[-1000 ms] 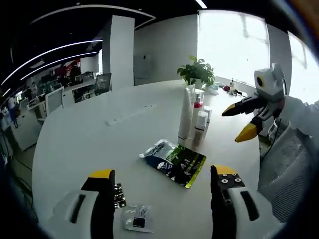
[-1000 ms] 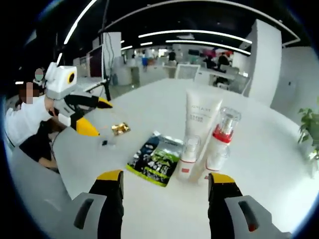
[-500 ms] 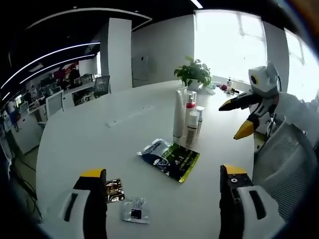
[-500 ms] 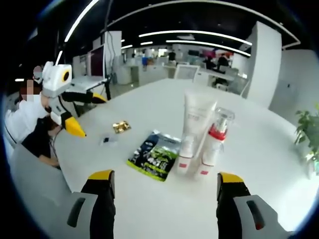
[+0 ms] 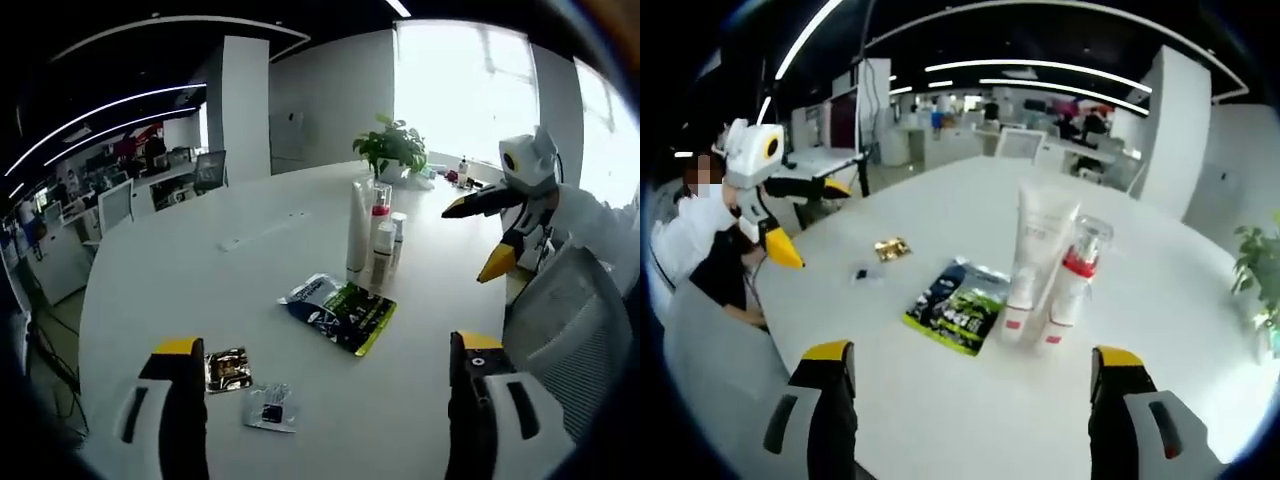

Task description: Arrange the skincare products in the storage area until every visible bottle or jar stands upright without overlapping.

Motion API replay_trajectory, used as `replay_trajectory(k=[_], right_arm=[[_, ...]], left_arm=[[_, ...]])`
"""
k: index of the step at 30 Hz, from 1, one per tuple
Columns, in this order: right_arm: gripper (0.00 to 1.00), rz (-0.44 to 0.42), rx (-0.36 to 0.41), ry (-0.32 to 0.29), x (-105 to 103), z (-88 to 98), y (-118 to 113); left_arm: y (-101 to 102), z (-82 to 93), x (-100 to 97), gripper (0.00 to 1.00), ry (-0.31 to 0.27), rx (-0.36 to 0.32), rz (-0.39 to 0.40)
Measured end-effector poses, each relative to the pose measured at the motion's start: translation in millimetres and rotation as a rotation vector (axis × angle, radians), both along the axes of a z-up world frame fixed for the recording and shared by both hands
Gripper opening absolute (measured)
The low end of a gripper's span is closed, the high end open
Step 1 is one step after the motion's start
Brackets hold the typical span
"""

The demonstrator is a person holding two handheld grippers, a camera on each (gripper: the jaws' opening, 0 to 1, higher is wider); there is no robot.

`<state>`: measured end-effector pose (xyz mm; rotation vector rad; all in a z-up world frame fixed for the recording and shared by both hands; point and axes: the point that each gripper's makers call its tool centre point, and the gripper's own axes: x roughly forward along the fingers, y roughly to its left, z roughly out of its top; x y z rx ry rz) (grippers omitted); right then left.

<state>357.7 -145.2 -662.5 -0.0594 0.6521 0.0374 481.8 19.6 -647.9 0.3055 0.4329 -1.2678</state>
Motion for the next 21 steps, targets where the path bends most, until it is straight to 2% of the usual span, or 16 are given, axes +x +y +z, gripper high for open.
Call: replay_trajectory(k=[2,21], right_arm=[[0.99,0.007,-0.002,0.002,-0.8,0.0,0.9],[1.00,0.038,-0.020,-0.003,-9.5,2.4,11.0]], left_arm=[[2.8,0.9,-2.9,0.99,-0.001,0.003,-0.006],[18.0,3.6,-16.3,0.99,0.011,0.006,0.018]])
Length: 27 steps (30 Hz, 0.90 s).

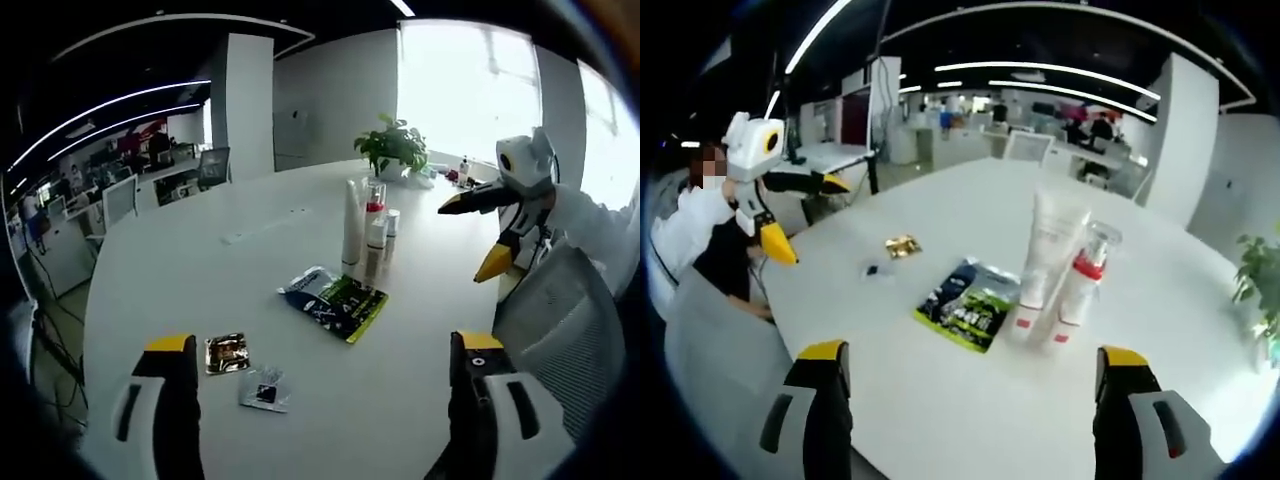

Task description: Arrange the skincare products in the storage area until every visible bottle or jar stands upright without overlapping.

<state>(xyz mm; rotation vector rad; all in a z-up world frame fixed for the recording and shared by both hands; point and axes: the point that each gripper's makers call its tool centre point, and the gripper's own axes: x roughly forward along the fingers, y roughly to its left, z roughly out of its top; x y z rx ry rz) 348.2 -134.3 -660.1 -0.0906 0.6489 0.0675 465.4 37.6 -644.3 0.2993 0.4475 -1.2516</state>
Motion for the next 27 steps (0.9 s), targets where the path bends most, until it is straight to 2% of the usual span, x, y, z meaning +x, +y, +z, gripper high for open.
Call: replay_trajectory(k=[9,18,20,27], right_arm=[[1.00,0.009,0.002,0.005,-1.3,0.6,3.7],[1.00,0.026,-0.008,0.007,5.0,1.3,8.0],[1.00,0.030,-0.010,0.009,6.8,1.0,9.0],[1.00,0.046,-0.006,0.014,14.2,0.5,14.6]], left_arm=[[4.7,-1.2,-1.0,0.99,0.005,-0.008,0.016],[10.2,-7.8,2.7,0.99,-0.011,0.020,0.024],[10.6,-8.8,3.5,0.99,0.002,0.015,0.026],[12.2,-9.2,6.3,0.99,-0.006,0.019,0.036]])
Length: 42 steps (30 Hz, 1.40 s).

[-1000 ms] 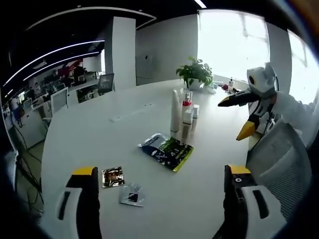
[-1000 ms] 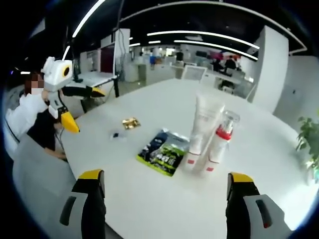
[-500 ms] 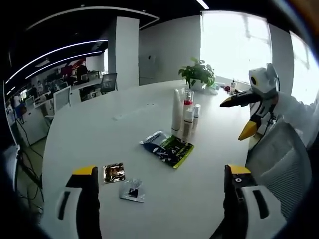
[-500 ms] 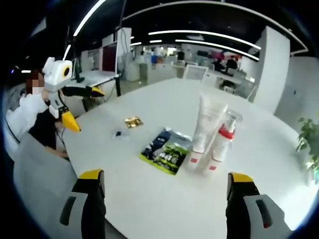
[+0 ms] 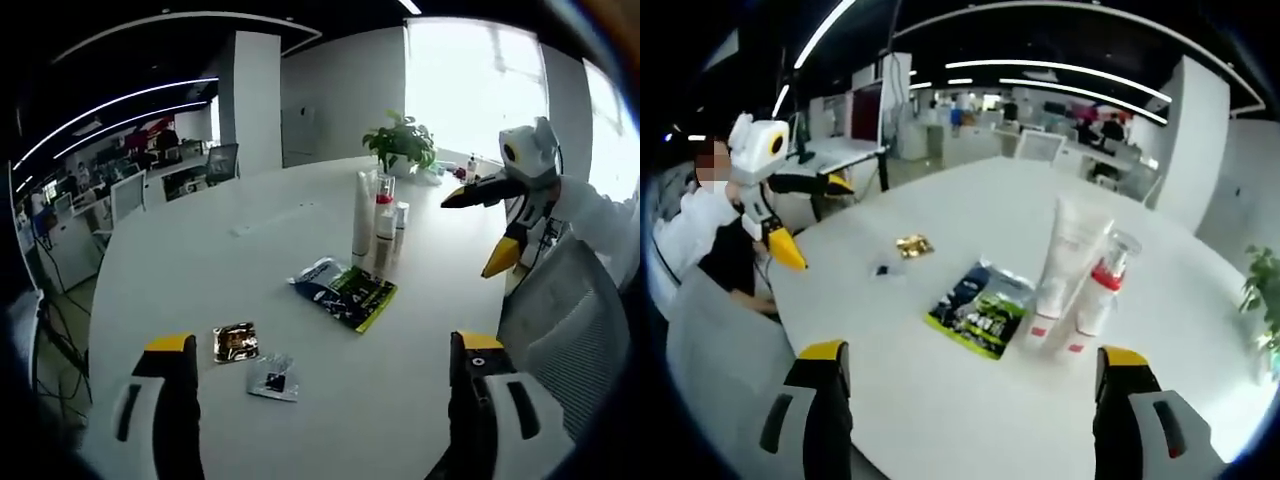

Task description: Arrange the skincare products in the storage area until every visible bottle or jar stands upright without overlapping.

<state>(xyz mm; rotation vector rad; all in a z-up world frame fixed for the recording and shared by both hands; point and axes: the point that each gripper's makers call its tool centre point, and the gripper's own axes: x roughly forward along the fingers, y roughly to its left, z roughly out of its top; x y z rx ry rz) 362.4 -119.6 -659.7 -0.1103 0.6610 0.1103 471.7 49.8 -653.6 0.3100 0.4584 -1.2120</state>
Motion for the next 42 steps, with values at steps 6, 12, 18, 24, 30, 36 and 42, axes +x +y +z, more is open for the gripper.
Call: replay_trajectory(k=[6,12,18,24,30,36,42], right_arm=[[1.00,0.010,0.005,0.001,7.3,-1.8,5.6],[1.00,0.038,0.001,0.012,16.6,-5.9,16.2],[0.99,0.083,0.004,0.028,27.2,-11.0,29.3],[0.99,0.110,-0.001,0.023,39.5,-13.6,39.8],[0.96,0.137,-0.006,0.038,53.6,-23.1,49.5],[0.95,0.169,-0.005,0.055,64.5,-34.3,63.2],[0.92,0.199,-0.017,0.061,77.5,-40.9,74.1]], left_arm=[[5.5,-1.4,2.7,0.99,0.003,0.000,0.014],[10.4,-4.2,2.9,0.99,-0.001,0.013,0.014],[14.3,-6.4,5.8,0.99,0.004,0.011,0.023],[17.1,-10.3,6.3,0.99,0.014,0.015,0.019],[19.0,-14.8,9.3,0.99,0.023,0.013,0.015],[18.7,-19.6,10.0,0.99,0.029,0.020,0.015],[18.7,-20.6,13.6,0.99,0.030,0.019,0.012]])
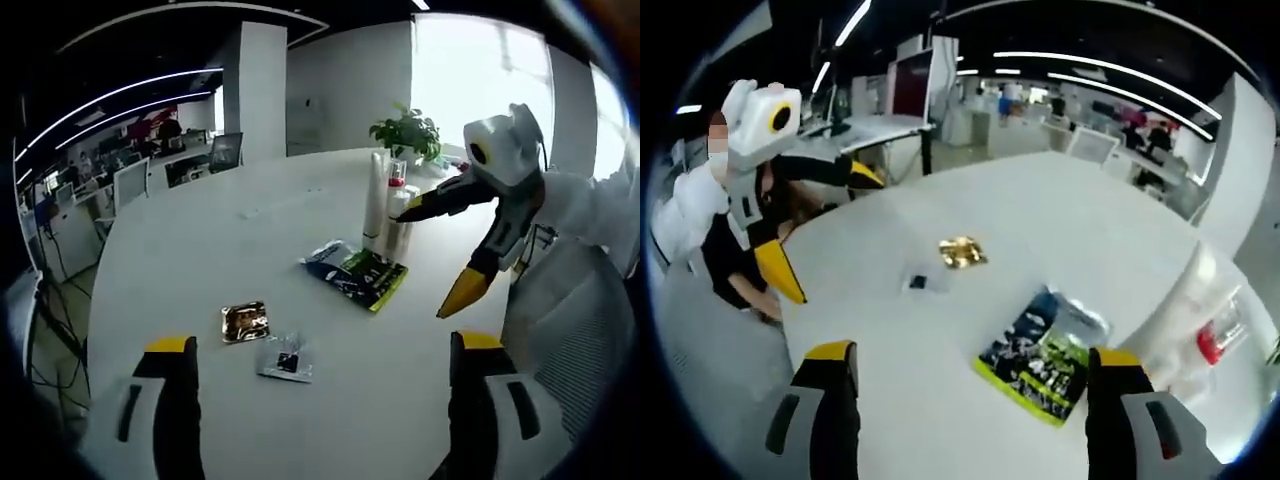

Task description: Arrange the skincare products in the storage area until every visible bottle or jar stands upright without overlapping.

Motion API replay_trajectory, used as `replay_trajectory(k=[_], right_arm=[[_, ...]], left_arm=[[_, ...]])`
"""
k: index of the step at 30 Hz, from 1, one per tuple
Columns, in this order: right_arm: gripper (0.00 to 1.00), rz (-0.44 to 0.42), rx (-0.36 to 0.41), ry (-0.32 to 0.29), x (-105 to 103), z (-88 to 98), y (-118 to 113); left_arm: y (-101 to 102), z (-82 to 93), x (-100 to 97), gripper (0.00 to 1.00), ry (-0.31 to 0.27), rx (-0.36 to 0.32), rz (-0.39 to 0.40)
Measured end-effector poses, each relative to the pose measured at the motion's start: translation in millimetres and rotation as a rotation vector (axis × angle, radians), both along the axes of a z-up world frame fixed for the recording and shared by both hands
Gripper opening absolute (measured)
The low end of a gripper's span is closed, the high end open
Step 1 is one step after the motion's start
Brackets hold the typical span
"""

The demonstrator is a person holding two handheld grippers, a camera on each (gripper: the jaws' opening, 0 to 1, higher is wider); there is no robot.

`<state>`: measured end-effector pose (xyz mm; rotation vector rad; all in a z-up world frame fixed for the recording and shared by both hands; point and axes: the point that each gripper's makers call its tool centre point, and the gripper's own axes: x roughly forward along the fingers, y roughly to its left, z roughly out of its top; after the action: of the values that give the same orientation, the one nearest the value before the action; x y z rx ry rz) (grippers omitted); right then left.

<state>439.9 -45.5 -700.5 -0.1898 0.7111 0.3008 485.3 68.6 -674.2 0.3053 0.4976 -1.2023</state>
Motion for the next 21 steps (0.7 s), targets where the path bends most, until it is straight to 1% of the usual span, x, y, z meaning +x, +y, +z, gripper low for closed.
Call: replay_trajectory(k=[8,10,12,14,15,17,18,21], right_arm=[[0.90,0.015,0.013,-0.005,19.4,-11.9,19.1],[0.89,0.012,0.017,-0.009,24.7,-15.7,23.8],[0.86,0.012,0.026,-0.003,29.5,-20.7,29.1],[0.80,0.012,0.032,-0.010,33.1,-22.3,33.8],[0.78,0.016,0.032,-0.007,35.3,-24.4,37.4],[0.80,0.023,0.037,-0.008,39.1,-27.5,42.4],[0.80,0.031,0.043,0.009,41.0,-32.3,46.5],[0.78,0.038,0.047,0.024,46.8,-41.6,53.4]], left_arm=[[4.2,2.5,5.2,0.99,-0.007,-0.015,0.013],[6.0,1.8,5.1,0.99,-0.007,-0.015,0.011],[8.9,-1.1,6.5,0.99,-0.010,0.001,0.010],[12.3,-4.6,9.1,0.99,-0.001,0.006,0.014],[13.7,-5.4,10.1,0.99,0.001,0.004,0.020],[14.6,-6.2,10.0,0.99,0.005,0.002,0.022],[14.6,-6.6,9.6,0.99,0.008,0.002,0.020],[15.2,-7.9,9.8,0.99,0.008,0.011,0.014]])
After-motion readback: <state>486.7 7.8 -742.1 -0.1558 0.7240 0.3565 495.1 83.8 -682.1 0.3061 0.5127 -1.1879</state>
